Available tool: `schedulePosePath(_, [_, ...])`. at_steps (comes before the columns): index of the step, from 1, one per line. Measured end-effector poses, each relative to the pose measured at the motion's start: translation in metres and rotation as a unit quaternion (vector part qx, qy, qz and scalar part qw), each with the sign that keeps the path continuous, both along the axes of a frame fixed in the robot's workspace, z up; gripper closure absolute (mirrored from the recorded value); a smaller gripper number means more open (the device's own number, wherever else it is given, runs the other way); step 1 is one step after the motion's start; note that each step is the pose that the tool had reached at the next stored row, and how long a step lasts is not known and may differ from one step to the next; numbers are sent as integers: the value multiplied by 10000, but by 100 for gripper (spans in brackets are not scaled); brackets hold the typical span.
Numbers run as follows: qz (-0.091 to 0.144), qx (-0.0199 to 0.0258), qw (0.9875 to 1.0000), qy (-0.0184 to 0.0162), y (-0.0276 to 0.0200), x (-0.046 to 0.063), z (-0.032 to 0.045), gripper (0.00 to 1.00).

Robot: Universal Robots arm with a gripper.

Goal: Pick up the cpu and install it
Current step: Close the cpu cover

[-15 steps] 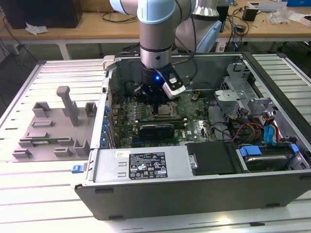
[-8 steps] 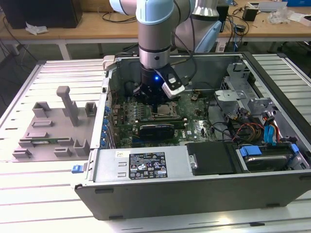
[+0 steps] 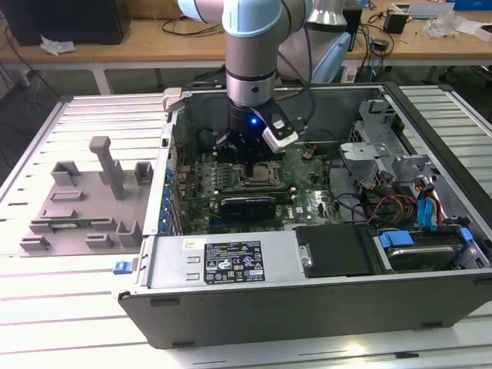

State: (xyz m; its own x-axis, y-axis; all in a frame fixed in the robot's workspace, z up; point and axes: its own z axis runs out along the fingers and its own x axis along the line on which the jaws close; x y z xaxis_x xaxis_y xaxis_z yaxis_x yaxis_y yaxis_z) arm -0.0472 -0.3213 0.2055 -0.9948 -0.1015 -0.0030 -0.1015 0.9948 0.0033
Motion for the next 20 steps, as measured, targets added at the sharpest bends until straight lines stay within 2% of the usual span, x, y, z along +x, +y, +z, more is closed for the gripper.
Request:
schedulePosePath(11, [14,0,10000,12,-1,192,1,89])
schedulePosePath(17, [22,-1,10000,13,0,201,79,89])
schedulePosePath(20, [40,1,10000,12,0,174,80,89])
